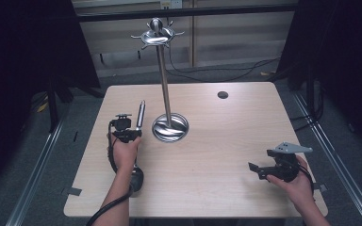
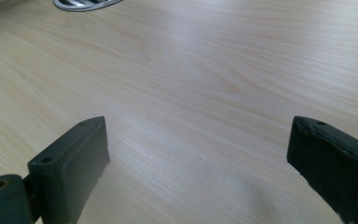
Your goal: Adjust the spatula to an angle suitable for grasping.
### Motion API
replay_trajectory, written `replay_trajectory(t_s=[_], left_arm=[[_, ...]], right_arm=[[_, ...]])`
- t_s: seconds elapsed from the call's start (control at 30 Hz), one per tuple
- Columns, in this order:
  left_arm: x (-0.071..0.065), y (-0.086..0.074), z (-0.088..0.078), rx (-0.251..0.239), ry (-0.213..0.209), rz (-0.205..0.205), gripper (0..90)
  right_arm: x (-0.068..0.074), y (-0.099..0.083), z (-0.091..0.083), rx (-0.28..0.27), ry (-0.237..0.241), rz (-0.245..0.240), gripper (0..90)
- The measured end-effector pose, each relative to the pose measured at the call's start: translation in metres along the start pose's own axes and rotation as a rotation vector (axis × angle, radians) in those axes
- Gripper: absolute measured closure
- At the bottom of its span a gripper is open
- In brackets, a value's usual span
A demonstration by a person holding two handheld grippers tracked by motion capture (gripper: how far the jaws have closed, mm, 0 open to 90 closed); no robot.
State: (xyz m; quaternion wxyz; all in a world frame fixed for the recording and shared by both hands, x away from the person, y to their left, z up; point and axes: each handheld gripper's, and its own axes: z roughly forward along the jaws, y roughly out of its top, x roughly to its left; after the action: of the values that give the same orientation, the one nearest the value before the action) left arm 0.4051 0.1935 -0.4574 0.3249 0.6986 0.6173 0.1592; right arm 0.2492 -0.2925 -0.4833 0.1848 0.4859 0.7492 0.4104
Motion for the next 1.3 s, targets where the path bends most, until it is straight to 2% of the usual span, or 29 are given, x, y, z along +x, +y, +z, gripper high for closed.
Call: replay_trajectory(t_s=[0.03,0.2,0.23,0.37,0.4,0.57,0.7,1.03,1.07,1.1,1.17,1.3], left_arm=[[0.000,0.001,-0.004,-0.021,-0.014,-0.004,74.9],[0.000,0.002,-0.019,-0.066,-0.062,0.029,74.9],[0.000,0.003,-0.023,-0.095,-0.084,0.019,74.9],[0.000,0.003,-0.031,-0.122,-0.113,0.034,75.5],[0.000,0.004,-0.035,-0.152,-0.135,0.041,75.5],[-0.001,0.004,-0.042,-0.196,-0.149,0.045,75.5],[-0.003,0.004,-0.049,-0.235,-0.166,0.070,75.6],[-0.007,0.006,-0.064,-0.314,-0.199,0.096,75.6],[-0.008,0.006,-0.067,-0.338,-0.207,0.104,75.7],[-0.008,0.006,-0.067,-0.338,-0.207,0.104,75.7],[-0.009,0.006,-0.070,-0.371,-0.223,0.107,75.7],[-0.011,0.006,-0.077,-0.400,-0.235,0.126,75.8]], right_arm=[[0.000,0.000,0.000,-0.001,-0.001,-0.005,4.8],[0.001,0.000,0.001,-0.002,0.001,-0.004,4.4],[0.002,0.001,0.001,-0.003,0.003,-0.006,4.4],[0.002,0.001,0.001,-0.002,0.001,-0.008,4.4],[0.002,0.001,0.000,-0.003,0.002,-0.008,4.4],[0.002,0.001,0.000,-0.005,0.001,-0.005,4.4],[0.002,0.001,0.001,-0.009,0.004,-0.013,4.4],[0.003,0.001,0.001,-0.020,0.014,-0.005,4.4],[0.004,0.001,0.001,-0.018,0.016,-0.006,4.4],[0.004,0.001,0.001,-0.018,0.016,-0.006,4.4],[0.004,0.001,0.002,-0.018,0.016,-0.006,4.4],[0.003,0.001,0.001,-0.019,0.016,-0.007,4.4]])
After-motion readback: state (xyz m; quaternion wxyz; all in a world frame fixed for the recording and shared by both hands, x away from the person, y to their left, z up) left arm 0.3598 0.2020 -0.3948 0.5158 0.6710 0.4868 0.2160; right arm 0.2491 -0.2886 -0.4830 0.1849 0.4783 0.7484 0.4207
